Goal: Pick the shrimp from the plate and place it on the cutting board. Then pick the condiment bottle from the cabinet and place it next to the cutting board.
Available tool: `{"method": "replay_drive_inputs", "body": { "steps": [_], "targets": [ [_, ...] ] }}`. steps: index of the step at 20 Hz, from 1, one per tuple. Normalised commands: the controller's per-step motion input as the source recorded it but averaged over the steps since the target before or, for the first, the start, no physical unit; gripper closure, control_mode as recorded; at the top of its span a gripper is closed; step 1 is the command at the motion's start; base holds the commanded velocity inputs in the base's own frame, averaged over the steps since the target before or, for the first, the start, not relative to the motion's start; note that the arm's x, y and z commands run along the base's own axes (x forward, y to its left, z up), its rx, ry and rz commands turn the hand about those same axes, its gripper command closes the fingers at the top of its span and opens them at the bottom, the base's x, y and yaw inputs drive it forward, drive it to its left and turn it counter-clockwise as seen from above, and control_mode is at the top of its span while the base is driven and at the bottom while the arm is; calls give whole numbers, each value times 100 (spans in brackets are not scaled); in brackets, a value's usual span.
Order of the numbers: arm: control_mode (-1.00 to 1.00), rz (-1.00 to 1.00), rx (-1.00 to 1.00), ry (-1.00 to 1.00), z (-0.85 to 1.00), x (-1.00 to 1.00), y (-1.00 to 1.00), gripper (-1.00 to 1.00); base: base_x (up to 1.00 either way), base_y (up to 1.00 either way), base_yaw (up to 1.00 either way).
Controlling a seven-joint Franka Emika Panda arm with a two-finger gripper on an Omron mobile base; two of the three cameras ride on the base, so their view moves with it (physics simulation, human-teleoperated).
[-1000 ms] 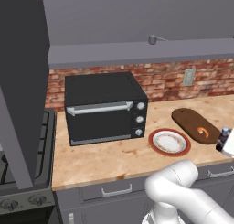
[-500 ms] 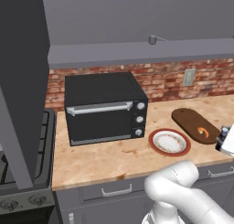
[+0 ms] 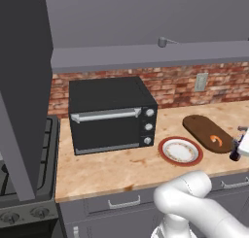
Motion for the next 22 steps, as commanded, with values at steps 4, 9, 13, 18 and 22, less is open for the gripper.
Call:
{"method": "replay_drive_inputs", "body": {
  "steps": [4,9,13,18,22],
  "targets": [
    [-100,0,0,4,48,0,0,-100,0,0,0],
    [-100,0,0,-1,26,-18,0,-100,0,0,0],
    [-100,0,0,-13,6,-40,3,-100,0,0,0],
    [-100,0,-6,-28,5,-55,16,-100,0,0,0],
    [-100,0,-15,-36,28,-59,34,-100,0,0,0]
  ]
}}
